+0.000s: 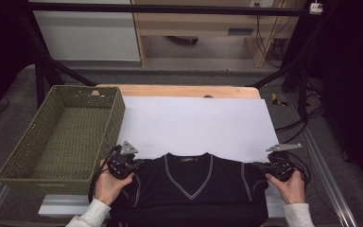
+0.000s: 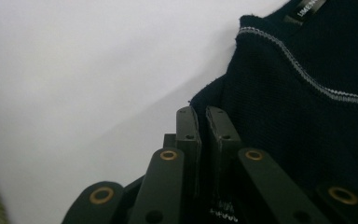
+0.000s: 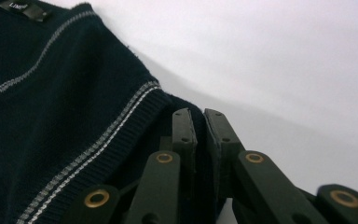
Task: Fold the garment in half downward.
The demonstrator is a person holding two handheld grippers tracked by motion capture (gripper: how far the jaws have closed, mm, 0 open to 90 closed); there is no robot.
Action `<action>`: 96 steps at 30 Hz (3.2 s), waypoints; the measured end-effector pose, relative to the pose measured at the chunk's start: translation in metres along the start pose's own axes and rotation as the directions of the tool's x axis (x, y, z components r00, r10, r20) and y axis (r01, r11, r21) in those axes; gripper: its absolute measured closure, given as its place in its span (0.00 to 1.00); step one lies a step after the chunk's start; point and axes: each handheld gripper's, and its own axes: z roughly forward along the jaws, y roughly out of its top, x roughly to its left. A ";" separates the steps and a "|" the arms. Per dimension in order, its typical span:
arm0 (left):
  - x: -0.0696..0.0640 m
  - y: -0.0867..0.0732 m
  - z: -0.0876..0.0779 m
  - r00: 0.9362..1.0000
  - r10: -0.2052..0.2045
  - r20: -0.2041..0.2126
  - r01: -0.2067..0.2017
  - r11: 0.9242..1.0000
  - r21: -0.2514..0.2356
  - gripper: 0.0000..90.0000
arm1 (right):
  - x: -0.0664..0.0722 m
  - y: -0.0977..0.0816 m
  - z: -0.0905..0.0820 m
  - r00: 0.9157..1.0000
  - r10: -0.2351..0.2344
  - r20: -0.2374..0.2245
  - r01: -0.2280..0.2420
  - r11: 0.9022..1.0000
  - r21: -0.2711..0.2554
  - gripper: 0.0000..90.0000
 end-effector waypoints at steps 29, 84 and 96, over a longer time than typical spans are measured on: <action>0.057 0.064 0.059 0.987 -0.126 -0.100 0.121 0.991 -0.058 0.94 | -0.045 0.077 0.054 0.979 -0.018 0.203 0.044 0.991 -0.123 0.95; 0.037 0.033 -0.003 0.997 -0.081 -0.020 0.073 0.967 -0.243 0.89 | -0.005 0.083 0.027 0.992 -0.119 0.052 0.129 0.946 -0.297 0.87; 0.009 0.002 -0.061 0.996 -0.009 0.093 0.038 0.948 -0.316 0.89 | 0.034 0.042 -0.033 0.982 -0.190 -0.010 0.175 0.921 -0.348 0.87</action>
